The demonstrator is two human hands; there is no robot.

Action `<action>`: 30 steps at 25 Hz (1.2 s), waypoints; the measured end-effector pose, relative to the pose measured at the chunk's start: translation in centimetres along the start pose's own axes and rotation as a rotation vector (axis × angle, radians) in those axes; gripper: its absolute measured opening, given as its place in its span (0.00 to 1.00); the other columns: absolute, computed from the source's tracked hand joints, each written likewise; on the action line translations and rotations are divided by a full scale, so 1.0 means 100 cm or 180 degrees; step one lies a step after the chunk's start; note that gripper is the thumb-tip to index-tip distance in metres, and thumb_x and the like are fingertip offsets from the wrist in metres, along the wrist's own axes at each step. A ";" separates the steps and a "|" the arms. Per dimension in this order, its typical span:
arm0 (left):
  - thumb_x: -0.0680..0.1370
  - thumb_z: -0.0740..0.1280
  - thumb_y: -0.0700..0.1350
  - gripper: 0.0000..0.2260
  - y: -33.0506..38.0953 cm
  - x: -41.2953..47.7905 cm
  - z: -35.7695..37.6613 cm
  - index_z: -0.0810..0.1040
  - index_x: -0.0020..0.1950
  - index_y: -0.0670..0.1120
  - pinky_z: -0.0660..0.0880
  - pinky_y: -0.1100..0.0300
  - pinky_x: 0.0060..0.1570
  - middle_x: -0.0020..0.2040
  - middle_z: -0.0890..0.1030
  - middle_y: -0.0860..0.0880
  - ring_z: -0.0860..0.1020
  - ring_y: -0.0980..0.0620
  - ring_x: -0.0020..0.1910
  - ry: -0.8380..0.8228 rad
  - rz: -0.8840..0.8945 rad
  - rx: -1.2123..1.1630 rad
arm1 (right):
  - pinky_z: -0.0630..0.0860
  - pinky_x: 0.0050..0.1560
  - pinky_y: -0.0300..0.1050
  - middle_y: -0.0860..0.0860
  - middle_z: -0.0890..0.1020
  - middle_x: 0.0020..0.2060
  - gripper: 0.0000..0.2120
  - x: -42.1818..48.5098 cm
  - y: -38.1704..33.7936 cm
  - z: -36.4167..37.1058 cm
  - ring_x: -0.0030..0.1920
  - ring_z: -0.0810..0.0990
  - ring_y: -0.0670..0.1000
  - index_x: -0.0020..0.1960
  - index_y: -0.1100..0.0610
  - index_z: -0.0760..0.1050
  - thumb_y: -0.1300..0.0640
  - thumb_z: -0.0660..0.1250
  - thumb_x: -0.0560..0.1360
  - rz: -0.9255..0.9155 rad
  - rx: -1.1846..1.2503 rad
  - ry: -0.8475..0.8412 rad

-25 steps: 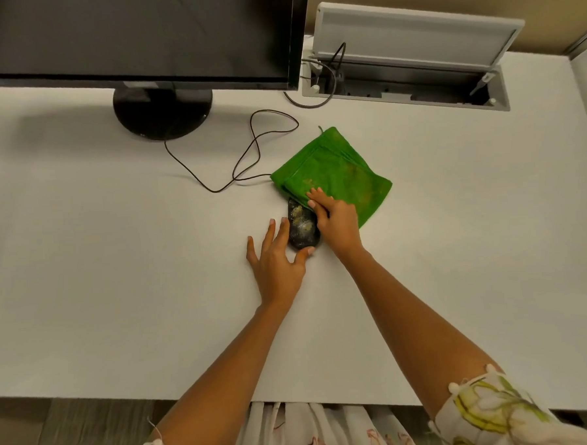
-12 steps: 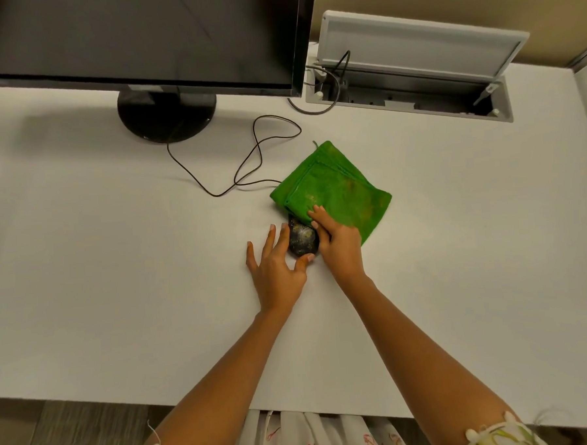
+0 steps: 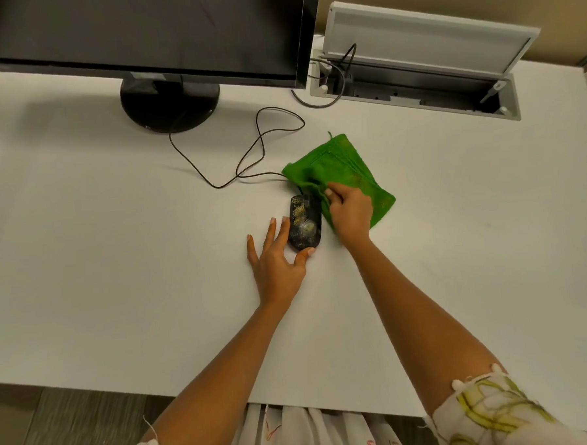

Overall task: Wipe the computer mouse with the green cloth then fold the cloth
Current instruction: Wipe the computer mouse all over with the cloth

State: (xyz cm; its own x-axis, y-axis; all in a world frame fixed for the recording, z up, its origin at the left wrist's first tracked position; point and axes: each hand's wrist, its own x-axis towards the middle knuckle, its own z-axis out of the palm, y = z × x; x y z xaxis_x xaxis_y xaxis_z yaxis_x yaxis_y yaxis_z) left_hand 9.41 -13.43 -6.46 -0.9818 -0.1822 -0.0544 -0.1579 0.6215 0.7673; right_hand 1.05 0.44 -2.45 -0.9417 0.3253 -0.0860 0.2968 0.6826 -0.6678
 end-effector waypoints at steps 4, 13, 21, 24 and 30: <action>0.71 0.72 0.56 0.32 0.000 0.001 -0.001 0.65 0.73 0.55 0.46 0.45 0.74 0.74 0.66 0.48 0.38 0.75 0.63 -0.0042 -0.0036 -0.0072 | 0.71 0.38 0.40 0.57 0.86 0.42 0.10 -0.001 -0.002 -0.015 0.33 0.77 0.50 0.56 0.58 0.81 0.60 0.66 0.77 -0.0227 0.0359 0.0176; 0.72 0.72 0.48 0.26 0.006 0.001 -0.005 0.72 0.69 0.48 0.43 0.47 0.75 0.65 0.77 0.50 0.66 0.57 0.72 -0.0051 0.0262 0.0134 | 0.72 0.63 0.54 0.57 0.76 0.66 0.13 -0.043 -0.025 0.018 0.71 0.68 0.55 0.56 0.60 0.80 0.53 0.64 0.79 -0.1100 -0.0336 -0.0767; 0.72 0.71 0.53 0.28 0.004 0.001 -0.003 0.71 0.69 0.47 0.43 0.46 0.75 0.68 0.75 0.49 0.63 0.56 0.73 -0.0050 0.0329 0.0242 | 0.55 0.74 0.49 0.55 0.68 0.73 0.21 -0.024 -0.025 0.021 0.76 0.58 0.52 0.68 0.56 0.72 0.53 0.67 0.76 -0.0384 0.0032 -0.1091; 0.72 0.71 0.54 0.28 0.004 0.001 -0.002 0.70 0.70 0.47 0.42 0.47 0.75 0.70 0.73 0.48 0.62 0.56 0.74 -0.0004 0.0344 0.0256 | 0.60 0.72 0.49 0.54 0.73 0.69 0.17 -0.022 -0.025 0.023 0.74 0.63 0.51 0.64 0.55 0.76 0.52 0.67 0.77 -0.0402 -0.0005 -0.0917; 0.72 0.71 0.52 0.31 0.003 0.000 -0.001 0.66 0.73 0.48 0.40 0.48 0.74 0.72 0.69 0.45 0.61 0.54 0.74 -0.0017 0.0332 0.0251 | 0.76 0.48 0.47 0.55 0.84 0.53 0.12 -0.011 -0.032 0.025 0.51 0.82 0.57 0.58 0.55 0.79 0.51 0.64 0.79 -0.0601 -0.0363 -0.0481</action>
State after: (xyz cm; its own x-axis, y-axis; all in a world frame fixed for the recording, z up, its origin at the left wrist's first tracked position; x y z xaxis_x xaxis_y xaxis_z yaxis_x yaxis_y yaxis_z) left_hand 9.36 -13.28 -6.19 -0.9938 -0.1094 0.0196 -0.0624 0.6948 0.7165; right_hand 0.76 -3.79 -2.07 -0.9925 0.0896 -0.0829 0.1214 0.7940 -0.5956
